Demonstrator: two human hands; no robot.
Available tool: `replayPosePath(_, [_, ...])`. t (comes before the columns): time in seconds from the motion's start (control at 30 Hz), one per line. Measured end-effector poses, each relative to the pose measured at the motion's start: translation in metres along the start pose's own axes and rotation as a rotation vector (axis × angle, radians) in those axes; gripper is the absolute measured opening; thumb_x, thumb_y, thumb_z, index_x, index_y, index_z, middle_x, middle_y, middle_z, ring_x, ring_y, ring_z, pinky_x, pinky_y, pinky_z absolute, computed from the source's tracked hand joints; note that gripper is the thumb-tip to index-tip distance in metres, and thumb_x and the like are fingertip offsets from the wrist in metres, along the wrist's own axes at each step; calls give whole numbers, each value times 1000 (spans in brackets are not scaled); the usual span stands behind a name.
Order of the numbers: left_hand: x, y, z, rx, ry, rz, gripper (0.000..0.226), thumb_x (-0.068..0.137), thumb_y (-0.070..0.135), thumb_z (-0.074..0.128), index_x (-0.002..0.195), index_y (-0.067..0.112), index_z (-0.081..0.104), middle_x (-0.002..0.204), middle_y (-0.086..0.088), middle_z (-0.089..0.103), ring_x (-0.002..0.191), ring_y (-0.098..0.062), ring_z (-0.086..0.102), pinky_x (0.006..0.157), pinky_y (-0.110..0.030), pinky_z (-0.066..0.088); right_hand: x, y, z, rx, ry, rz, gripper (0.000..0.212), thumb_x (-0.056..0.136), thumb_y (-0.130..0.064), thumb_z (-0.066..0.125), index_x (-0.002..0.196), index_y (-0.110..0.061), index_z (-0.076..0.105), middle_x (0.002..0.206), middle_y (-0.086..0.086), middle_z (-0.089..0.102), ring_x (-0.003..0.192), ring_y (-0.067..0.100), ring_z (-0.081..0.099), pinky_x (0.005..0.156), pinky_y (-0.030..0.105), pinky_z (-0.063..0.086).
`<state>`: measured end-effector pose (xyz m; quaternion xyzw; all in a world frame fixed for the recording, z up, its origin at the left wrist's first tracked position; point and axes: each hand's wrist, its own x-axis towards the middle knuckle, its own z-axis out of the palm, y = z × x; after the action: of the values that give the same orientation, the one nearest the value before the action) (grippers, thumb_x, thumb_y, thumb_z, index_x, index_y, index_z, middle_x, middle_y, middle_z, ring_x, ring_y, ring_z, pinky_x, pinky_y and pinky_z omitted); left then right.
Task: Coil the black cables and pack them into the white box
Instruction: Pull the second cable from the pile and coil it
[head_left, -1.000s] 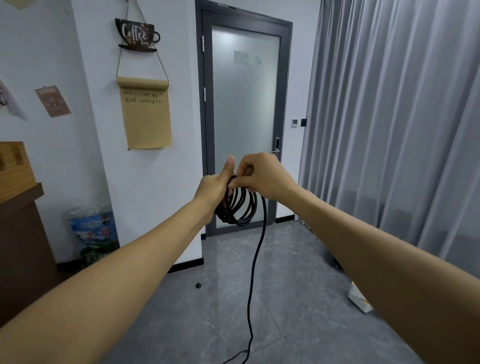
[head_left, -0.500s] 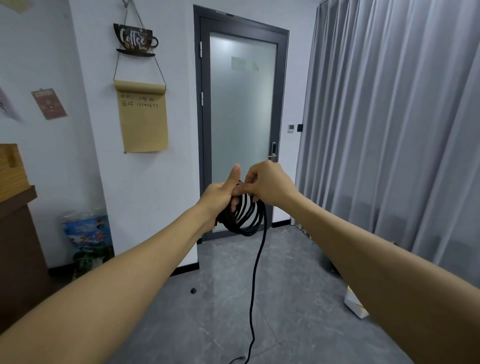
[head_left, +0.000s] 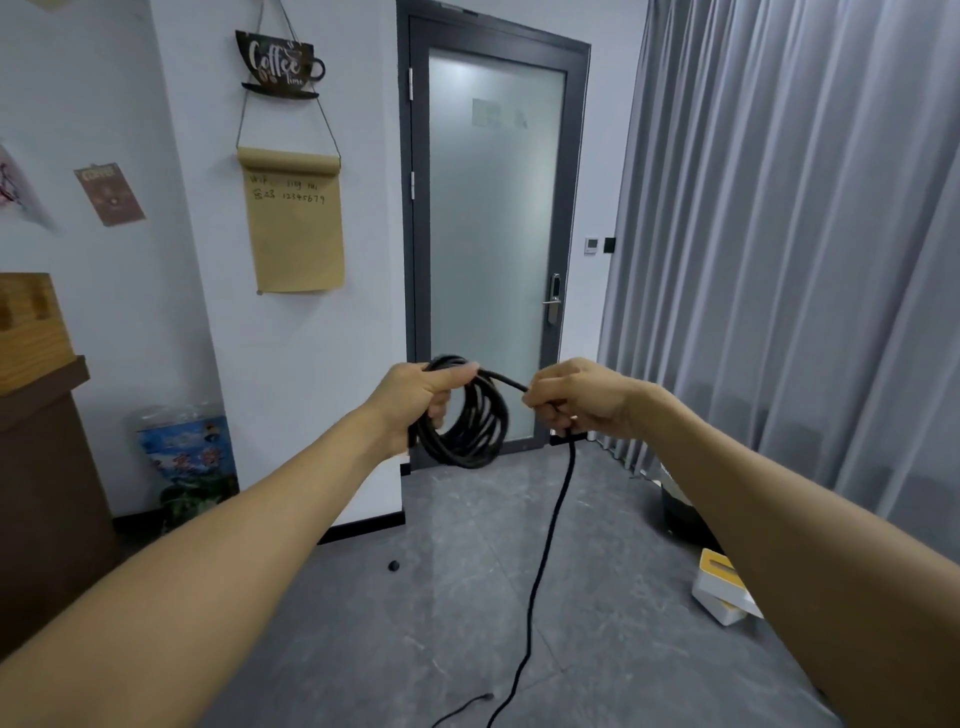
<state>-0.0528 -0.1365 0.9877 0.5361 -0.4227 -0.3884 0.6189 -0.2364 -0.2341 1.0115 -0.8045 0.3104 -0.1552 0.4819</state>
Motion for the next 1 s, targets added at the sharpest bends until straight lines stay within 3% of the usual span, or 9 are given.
replayPosePath(0.13, [5,-1,-34,-38,216,-23,31,81,23,73,65,19,46,43,9,28,35,-5,26,36,-15,27,-4,35,-9,71,95,43,21,90,-16,60,70,-11,56,59,1,50,50,11,43,53,23,42])
replayPosePath(0.27, [12,0,-40,-40,318,-9,29,79,24,76,67,17,51,43,8,31,37,-7,27,38,-17,29,3,46,-3,157,99,67,21,92,-24,60,75,-11,59,63,2,53,53,12,45,62,27,46])
replayPosePath(0.47, [19,24,-65,-195,574,45,27,79,22,75,67,13,53,47,6,40,45,-7,33,37,-14,35,-8,64,-2,31,133,147,29,94,-30,55,76,-8,60,61,3,44,51,11,37,51,21,37])
replayPosePath(0.57, [22,27,-71,-153,630,83,29,79,27,75,68,13,53,54,2,41,44,-9,36,43,-18,38,-3,44,-8,-116,341,12,27,93,-27,56,88,-4,69,62,3,46,48,9,36,45,18,33])
replayPosePath(0.63, [27,28,-67,-68,648,110,34,79,32,75,65,14,49,55,-1,43,46,-14,39,52,-24,39,7,25,-11,-230,493,-105,21,92,-22,58,100,-7,71,65,-3,52,52,6,40,49,13,35])
replayPosePath(0.73, [35,30,-57,61,684,187,37,78,36,73,62,13,48,59,-2,48,53,-18,45,62,-29,41,17,1,-5,-584,585,-148,20,93,-22,55,105,-20,71,84,-5,66,73,13,56,63,24,45])
replayPosePath(0.8, [39,32,-51,134,699,234,37,78,39,72,65,12,50,61,-2,49,57,-19,47,64,-30,42,18,-11,4,-883,570,-171,22,92,-24,52,101,-27,71,97,-5,70,86,19,62,68,28,48])
replayPosePath(0.87, [41,32,-44,237,704,271,38,79,42,69,72,9,52,63,-1,50,61,-22,48,65,-31,41,14,-26,13,-1065,514,-250,23,90,-26,50,97,-30,71,94,-10,70,85,18,62,66,28,47])
replayPosePath(1.0, [45,29,-34,307,704,279,40,80,46,67,79,8,55,69,-3,54,69,-26,52,68,-33,43,4,-55,22,-1075,309,-360,18,89,-32,56,101,-30,70,82,-18,61,83,8,53,69,26,44])
